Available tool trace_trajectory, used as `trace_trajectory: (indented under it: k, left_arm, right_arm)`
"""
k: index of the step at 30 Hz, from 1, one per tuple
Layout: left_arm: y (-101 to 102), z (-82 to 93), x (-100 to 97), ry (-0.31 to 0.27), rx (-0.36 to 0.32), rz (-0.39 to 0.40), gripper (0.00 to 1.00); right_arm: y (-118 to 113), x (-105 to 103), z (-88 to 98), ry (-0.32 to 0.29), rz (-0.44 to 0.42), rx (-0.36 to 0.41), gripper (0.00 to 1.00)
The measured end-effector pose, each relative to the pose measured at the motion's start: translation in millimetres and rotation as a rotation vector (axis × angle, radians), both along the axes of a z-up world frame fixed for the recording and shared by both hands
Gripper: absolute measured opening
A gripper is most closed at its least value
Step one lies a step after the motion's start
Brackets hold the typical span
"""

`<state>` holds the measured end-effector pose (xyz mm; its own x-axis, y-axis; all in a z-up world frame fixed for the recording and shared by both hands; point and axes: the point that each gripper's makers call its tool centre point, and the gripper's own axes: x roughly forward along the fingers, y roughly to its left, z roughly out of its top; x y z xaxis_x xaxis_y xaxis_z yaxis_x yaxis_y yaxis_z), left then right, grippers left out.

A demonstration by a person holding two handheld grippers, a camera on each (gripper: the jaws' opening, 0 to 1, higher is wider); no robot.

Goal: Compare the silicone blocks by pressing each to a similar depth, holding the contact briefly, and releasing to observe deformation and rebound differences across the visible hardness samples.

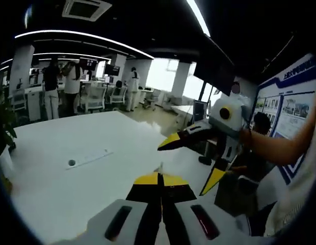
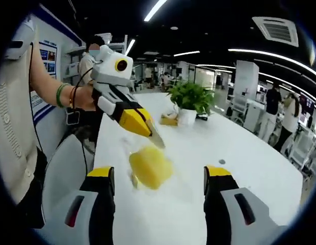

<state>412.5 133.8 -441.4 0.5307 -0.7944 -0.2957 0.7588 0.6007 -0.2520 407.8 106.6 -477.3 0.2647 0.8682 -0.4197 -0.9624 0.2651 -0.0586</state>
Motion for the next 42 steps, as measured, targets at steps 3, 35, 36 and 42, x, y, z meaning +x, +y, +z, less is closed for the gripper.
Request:
trace_trajectory:
  k: [3,35,36,42]
  left_arm:
    - [0.9,5.7,0.9,-0.003,-0.003,-0.006,0.00]
    - [-7.0,34.8,-21.5,-0.008,-0.077,-0.139,0.00]
    - [-8.1,34.8,-22.9,-0.016,-0.067,-0.142,0.00]
    - [-8.4,35.8,-28.2,-0.028,-0.053,-0.148,0.00]
  right_arm:
    - [10.3,3.7,1.3,0.000,0.034,-0.011,0.66]
    - [61.0,-26.7,-22.9,0.126,0.263,-0.080,0.33]
    - [61.0,-27.9,-22.6,0.122,0.264,-0.081,0.32]
    - [58.2,-29.9,-23.0,0.094,0.242,-0.125,0.27]
